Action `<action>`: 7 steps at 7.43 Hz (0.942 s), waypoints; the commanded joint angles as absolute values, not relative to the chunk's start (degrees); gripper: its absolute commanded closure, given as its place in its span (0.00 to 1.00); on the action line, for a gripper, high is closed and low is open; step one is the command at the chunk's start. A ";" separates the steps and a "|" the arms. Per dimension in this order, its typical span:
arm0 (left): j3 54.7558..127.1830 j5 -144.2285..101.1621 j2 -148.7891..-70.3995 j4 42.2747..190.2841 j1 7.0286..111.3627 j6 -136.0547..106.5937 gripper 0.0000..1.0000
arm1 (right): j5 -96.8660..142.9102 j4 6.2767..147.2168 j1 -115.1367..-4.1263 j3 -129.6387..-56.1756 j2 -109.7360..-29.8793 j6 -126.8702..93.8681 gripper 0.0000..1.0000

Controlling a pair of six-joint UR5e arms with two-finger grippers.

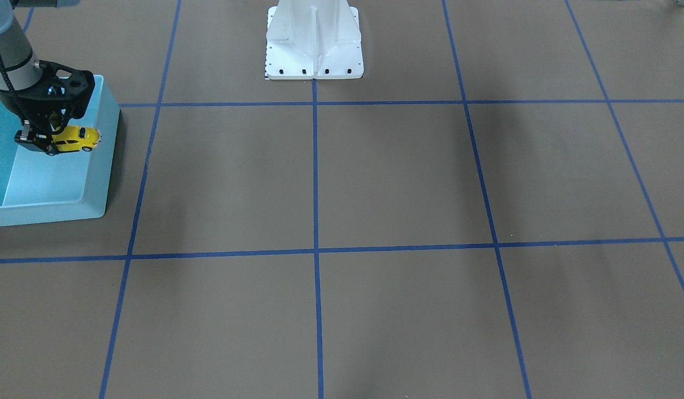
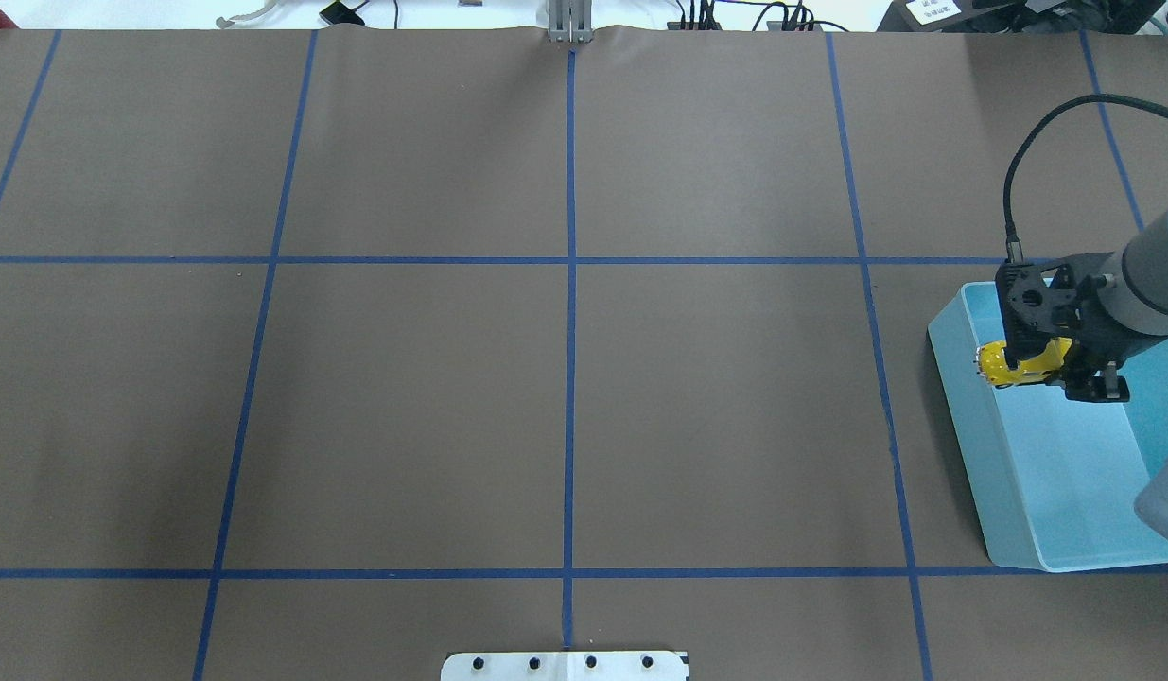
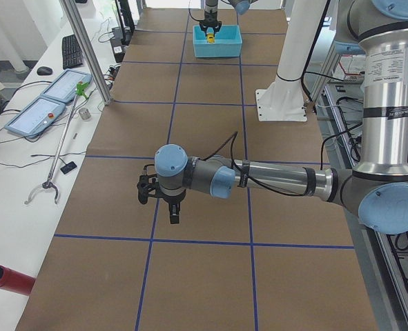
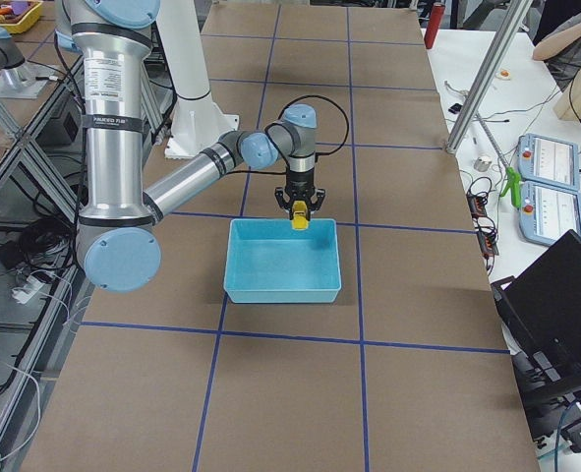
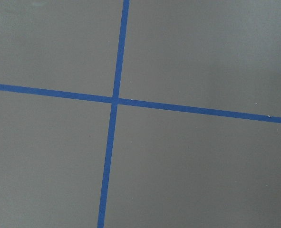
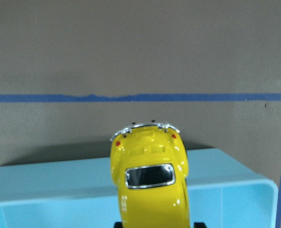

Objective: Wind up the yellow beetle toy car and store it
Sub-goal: 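Carry the held car with the right gripper over the light-blue bin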

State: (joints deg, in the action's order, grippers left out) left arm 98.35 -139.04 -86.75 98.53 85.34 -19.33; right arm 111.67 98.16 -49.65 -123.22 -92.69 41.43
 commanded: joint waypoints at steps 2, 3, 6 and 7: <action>98.09 -138.96 -86.75 98.53 85.25 -19.34 0.01 | 111.53 97.74 -51.59 -123.31 -98.33 42.72 0.87; 98.00 -138.96 -86.84 98.53 85.25 -19.42 0.01 | 111.71 97.73 -51.59 -123.22 -98.78 42.80 0.87; 98.00 -138.96 -86.75 98.44 85.25 -19.51 0.01 | 114.34 97.65 -51.24 -123.05 -99.05 42.80 0.84; 98.00 -138.96 -86.75 98.44 85.25 -19.60 0.01 | 114.78 97.65 -51.24 -123.05 -99.05 42.80 0.70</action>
State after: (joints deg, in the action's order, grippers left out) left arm 98.00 -138.96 -86.76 98.46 85.25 -19.52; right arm 114.19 97.66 -51.29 -123.08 -98.99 42.76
